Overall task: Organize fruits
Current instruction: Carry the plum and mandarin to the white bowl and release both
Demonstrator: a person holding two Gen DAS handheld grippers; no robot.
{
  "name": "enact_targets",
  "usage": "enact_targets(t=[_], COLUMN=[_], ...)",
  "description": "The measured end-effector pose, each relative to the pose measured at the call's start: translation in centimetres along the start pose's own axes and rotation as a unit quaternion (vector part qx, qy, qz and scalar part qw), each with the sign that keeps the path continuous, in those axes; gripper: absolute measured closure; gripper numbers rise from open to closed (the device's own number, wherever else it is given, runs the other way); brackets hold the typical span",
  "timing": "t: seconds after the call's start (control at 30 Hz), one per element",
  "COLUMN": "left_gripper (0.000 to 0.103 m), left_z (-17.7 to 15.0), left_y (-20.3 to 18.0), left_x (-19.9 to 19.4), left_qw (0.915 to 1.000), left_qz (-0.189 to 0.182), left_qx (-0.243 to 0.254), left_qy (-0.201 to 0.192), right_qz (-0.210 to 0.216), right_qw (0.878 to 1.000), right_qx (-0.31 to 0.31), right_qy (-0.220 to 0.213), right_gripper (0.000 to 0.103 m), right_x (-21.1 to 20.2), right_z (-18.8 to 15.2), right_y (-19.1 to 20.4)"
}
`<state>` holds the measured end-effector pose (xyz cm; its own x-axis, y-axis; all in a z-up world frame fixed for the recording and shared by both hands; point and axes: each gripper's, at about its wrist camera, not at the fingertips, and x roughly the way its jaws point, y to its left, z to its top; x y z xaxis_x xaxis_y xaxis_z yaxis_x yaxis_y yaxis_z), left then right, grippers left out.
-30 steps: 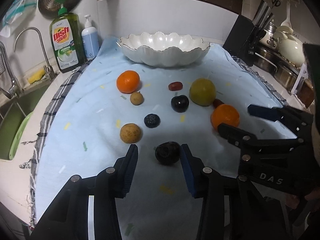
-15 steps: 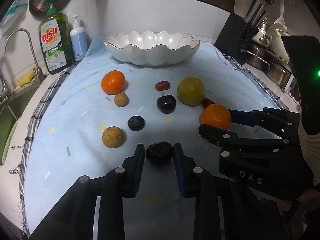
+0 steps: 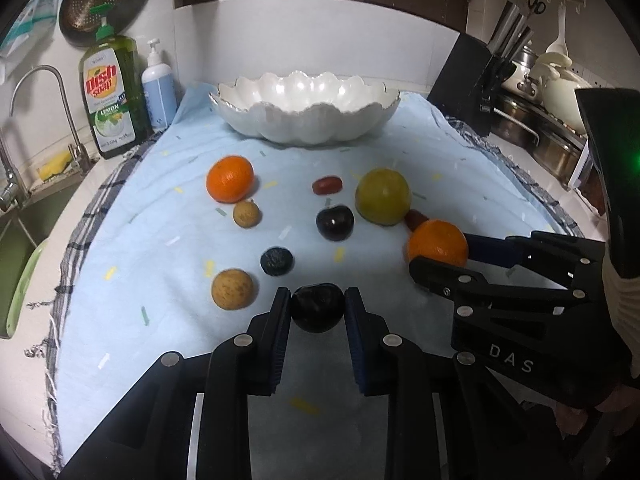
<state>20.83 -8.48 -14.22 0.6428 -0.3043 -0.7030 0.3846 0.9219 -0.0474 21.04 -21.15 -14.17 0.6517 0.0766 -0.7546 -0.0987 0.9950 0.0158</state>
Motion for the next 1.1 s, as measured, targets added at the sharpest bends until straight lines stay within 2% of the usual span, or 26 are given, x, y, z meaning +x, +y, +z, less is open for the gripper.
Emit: enact_targets(t=[0.27, 0.47, 0.63, 0.83, 1.1], left_gripper=[0.076, 0.076, 0.076, 0.076, 0.076], left_z=[1.9, 4.3, 6.3, 8.8, 12.8], left_y=[0.3, 0.8, 0.6, 0.6, 0.7], left_x=[-2.2, -3.8, -4.7, -5.6, -5.6], left_qw=[0.9991, 0.9974, 0.9922, 0.9869, 0.9812], left_qz=[0.021, 0.023, 0.052, 0.054, 0.055], left_qx=[0.006, -0.001, 0.019, 0.023, 0.028], left_qy=[-0.037, -0.068, -0.111, -0.151, -0.183], right_qz=[0.007, 0.011, 0.010, 0.005, 0.000], right_qw=[0.999, 0.998, 0.995, 0.989, 0.984], right_qx=[-0.004, -0.007, -0.011, -0.016, -0.013], right_qy=[-0.031, -0.065, -0.100, -0.145, -0.178], right_gripper=[0.059, 0.059, 0.059, 0.059, 0.059], right_x=[-2.3, -4.1, -5.3, -6.4, -6.8], right_z=[1.5, 3.6, 5.6, 7.9, 11.8], right_y=[0.2, 0.3, 0.1, -0.6, -1.7])
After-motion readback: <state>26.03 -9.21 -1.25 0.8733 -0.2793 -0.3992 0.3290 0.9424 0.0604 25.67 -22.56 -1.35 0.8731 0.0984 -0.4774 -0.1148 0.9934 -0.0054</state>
